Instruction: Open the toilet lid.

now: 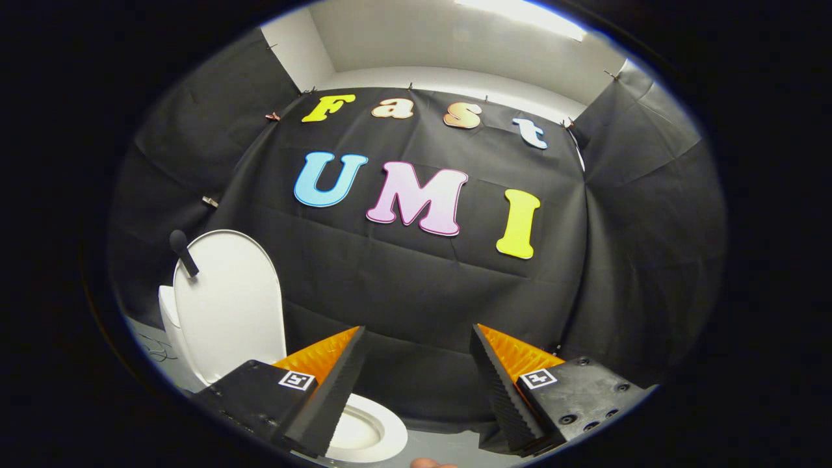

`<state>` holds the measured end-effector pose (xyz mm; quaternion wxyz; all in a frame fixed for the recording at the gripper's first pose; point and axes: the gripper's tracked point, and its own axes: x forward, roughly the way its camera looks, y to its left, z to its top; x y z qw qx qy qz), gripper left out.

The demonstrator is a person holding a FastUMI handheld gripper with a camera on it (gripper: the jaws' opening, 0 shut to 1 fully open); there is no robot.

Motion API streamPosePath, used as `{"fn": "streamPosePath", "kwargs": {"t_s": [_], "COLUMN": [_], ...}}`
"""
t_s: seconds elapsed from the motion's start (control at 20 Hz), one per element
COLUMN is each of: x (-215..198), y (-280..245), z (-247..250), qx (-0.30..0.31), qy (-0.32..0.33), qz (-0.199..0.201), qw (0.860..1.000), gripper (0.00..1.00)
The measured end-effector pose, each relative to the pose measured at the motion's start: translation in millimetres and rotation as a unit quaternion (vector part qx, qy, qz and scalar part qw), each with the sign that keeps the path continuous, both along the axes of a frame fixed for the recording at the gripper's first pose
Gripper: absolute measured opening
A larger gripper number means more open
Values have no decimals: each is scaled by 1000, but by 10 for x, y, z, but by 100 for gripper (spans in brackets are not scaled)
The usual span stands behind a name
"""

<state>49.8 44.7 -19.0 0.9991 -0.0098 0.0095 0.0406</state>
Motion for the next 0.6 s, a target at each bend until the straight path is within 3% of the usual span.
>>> {"fn": "streamPosePath", "kwargs": {"t_s": [0.6], "x": [39], "y": [-7], "z": [-69], "qx": [8], "qy": [8], "qz": [0], "qw": [1000], "gripper": [98]}}
